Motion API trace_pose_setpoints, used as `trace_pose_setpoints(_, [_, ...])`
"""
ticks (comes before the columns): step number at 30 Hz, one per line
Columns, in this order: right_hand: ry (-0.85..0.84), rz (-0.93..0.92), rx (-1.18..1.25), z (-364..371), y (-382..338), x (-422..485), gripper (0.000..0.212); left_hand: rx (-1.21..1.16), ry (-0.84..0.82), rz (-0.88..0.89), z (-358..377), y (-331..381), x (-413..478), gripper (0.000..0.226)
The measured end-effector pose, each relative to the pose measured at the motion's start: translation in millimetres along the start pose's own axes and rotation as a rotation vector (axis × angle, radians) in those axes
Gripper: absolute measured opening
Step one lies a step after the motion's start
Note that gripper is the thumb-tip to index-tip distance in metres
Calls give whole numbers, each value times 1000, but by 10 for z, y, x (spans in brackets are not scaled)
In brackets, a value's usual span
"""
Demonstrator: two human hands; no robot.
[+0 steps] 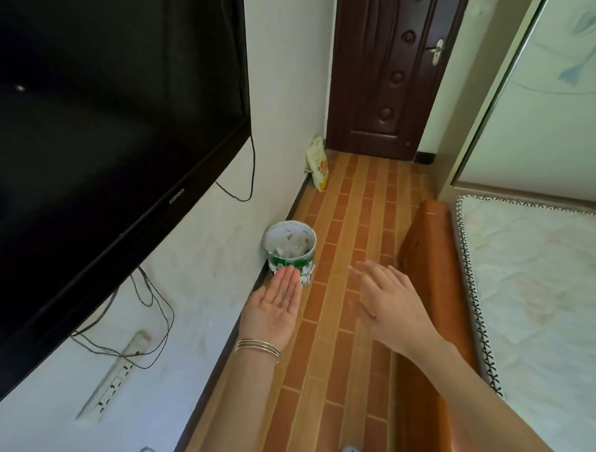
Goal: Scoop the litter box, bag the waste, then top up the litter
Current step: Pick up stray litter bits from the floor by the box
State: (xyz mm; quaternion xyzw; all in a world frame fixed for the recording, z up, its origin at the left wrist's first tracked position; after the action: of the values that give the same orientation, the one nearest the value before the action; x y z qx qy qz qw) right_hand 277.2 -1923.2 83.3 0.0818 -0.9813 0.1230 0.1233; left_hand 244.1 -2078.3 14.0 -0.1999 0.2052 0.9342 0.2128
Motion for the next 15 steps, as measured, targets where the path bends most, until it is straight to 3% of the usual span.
trace_pose_setpoints(15, [-94, -131, -7, 145, 1392, 1373, 50, -89, 33, 71, 920, -274, 1481, 45])
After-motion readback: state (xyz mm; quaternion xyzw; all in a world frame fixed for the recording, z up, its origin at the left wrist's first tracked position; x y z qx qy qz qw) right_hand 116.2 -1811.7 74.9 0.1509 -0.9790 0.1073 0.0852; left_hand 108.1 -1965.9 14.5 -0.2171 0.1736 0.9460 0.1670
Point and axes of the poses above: each hand's wrist, its own x-axis towards the middle knuckle, its own z-axis out of the palm, y = z × x, the point moved 9 cm from there along x, towards the middle knuckle, and after that the axes turned 6 degrees about x, right-handed, at the moved point
